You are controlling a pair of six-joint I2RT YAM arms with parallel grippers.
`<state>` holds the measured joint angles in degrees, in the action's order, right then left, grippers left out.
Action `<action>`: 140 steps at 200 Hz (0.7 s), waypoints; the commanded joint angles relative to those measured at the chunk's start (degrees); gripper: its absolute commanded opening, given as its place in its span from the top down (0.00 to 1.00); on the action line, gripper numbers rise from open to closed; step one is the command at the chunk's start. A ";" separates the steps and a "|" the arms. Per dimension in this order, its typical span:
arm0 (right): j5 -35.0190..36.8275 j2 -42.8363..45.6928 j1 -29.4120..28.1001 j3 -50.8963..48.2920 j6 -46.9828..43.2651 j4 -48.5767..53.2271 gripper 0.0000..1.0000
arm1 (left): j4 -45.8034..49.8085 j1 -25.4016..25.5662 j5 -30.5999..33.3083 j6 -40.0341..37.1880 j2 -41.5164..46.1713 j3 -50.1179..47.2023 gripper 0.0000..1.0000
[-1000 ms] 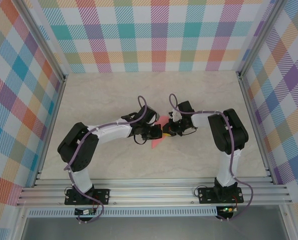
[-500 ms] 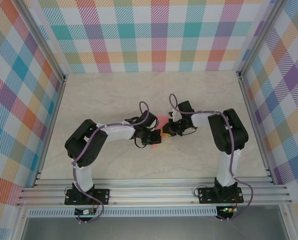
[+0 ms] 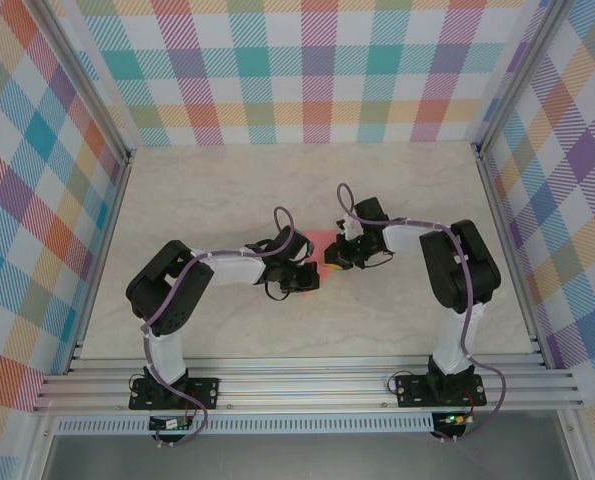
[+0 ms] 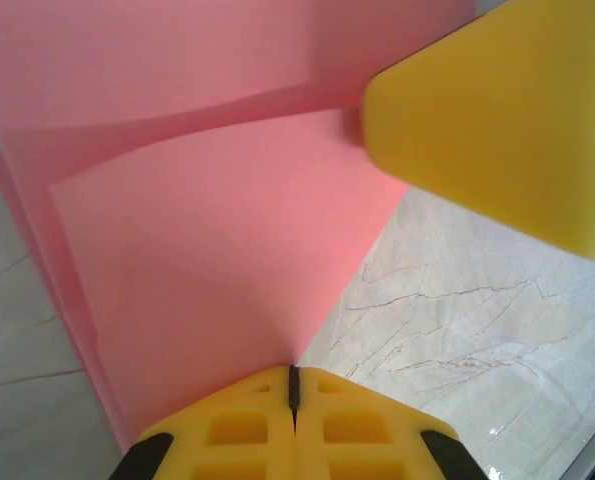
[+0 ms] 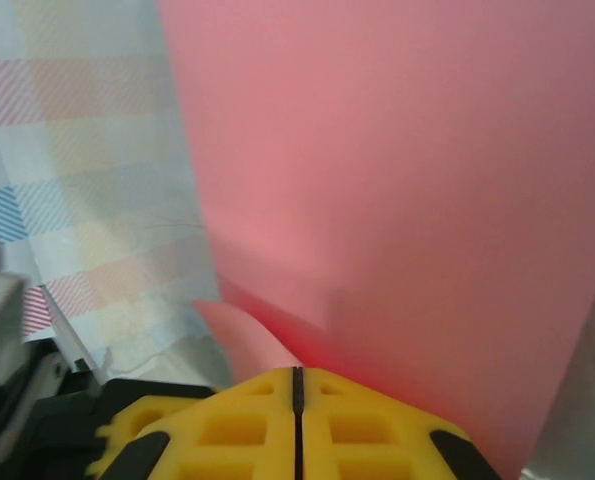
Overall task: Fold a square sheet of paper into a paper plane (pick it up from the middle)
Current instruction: Third fold the triangle at the center of the table.
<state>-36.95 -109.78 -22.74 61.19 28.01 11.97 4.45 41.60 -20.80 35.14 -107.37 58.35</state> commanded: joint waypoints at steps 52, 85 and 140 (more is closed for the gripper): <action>-1.64 -0.57 -2.04 -0.72 0.88 -1.59 0.97 | 2.93 -1.08 0.93 -0.06 -0.76 -1.59 1.00; 0.62 -2.76 -2.04 -1.40 0.39 -1.06 1.00 | 2.51 -1.35 0.24 -0.06 -0.05 -1.57 1.00; 2.49 -4.57 -2.04 -1.51 -0.30 -0.40 1.00 | 1.01 -1.79 -1.59 0.73 2.80 -0.94 0.97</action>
<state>-36.86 -112.46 -24.75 60.42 28.40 10.61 4.38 40.93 -22.04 35.20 -107.07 58.28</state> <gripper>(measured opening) 0.045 0.041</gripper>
